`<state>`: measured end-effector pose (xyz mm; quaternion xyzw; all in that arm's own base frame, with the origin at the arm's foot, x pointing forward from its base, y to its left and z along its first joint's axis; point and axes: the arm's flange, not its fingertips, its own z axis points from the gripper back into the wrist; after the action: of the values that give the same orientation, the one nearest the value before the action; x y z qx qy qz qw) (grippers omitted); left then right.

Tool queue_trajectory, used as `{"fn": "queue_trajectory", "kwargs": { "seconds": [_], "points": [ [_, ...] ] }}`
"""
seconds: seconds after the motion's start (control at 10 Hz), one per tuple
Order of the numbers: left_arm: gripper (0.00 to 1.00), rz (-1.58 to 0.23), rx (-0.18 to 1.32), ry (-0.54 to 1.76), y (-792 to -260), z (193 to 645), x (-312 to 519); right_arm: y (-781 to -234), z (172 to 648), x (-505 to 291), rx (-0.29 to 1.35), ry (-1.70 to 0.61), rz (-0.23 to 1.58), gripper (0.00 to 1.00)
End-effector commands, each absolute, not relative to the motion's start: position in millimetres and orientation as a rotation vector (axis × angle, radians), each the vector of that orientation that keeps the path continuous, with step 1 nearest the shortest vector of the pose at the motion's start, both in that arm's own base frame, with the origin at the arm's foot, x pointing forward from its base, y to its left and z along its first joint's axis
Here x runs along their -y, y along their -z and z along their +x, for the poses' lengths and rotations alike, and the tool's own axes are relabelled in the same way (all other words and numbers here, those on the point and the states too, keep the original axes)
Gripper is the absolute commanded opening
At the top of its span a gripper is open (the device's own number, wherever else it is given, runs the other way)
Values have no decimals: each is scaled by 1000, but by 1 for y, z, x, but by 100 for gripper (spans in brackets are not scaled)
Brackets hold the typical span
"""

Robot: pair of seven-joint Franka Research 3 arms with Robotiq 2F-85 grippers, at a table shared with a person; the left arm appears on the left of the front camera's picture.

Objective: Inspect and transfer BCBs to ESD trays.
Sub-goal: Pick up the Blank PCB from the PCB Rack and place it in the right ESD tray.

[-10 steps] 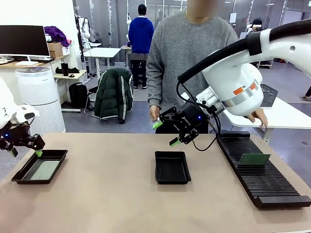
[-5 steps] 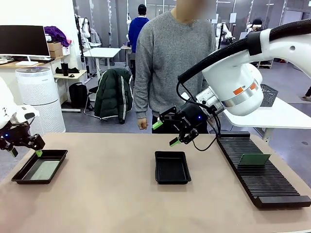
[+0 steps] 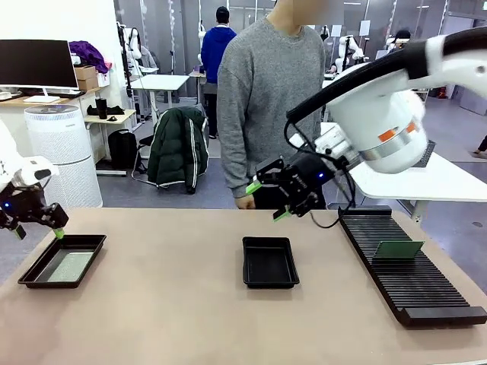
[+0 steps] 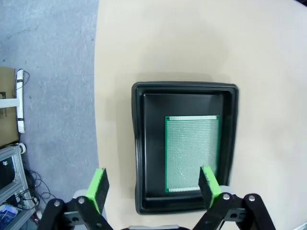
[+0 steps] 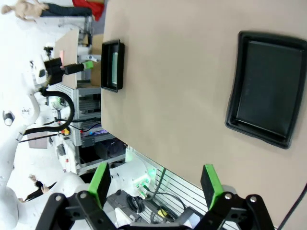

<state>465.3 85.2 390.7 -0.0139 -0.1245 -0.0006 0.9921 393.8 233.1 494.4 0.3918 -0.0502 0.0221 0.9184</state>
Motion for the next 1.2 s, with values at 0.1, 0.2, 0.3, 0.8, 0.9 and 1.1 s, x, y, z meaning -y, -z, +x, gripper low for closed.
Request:
{"fn": "queue_trajectory", "kwargs": {
  "seconds": [0.1,0.2,0.3,0.8,0.9,1.1],
  "points": [
    [100,-108,266,9,-444,433,-74,-557,352,-186,137,-80,706,100],
    [100,-128,264,24,-455,431,-69,-573,343,-171,152,-99,675,100],
    [100,-142,263,21,-466,428,-65,-585,334,-155,163,-138,640,100],
    [100,-107,271,22,-473,426,-64,-623,304,-75,247,-521,386,100],
    [100,-107,271,22,-473,426,-64,-627,303,-61,235,-616,352,100],
    [100,-107,271,22,-473,426,-64,-637,302,-35,197,-831,234,100]
  ]
}}
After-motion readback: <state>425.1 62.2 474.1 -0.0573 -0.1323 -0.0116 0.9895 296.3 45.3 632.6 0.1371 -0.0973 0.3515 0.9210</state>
